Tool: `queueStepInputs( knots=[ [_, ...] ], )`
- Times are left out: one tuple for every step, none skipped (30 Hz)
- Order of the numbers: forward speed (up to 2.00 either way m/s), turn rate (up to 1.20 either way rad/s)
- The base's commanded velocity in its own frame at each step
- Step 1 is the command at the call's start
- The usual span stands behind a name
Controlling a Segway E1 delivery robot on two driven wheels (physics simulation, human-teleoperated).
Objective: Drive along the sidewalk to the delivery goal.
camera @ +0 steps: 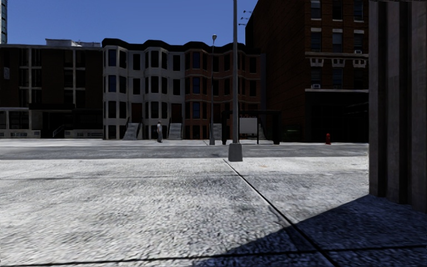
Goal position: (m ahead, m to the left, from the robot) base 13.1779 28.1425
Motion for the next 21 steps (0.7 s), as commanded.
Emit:
queueStepInputs(
  knots=[
    [2.0,0.0],
    [2.0,0.0],
    [2.0,0.0],
    [2.0,0.0],
    [2.0,0.0],
    [2.0,0.0],
    [2.0,0.0],
    [2.0,0.0],
    [2.0,0.0],
    [2.0,0.0],
    [2.0,-0.28],
    [2.0,-0.38],
    [2.0,-0.48],
    [2.0,-0.48],
    [2.0,-0.56],
    [2.0,-0.62],
    [2.0,-0.68],
    [2.0,-0.68],
    [2.0,-0.73],
    [2.0,-0.75],
    [2.0,-0.75]
  ],
)
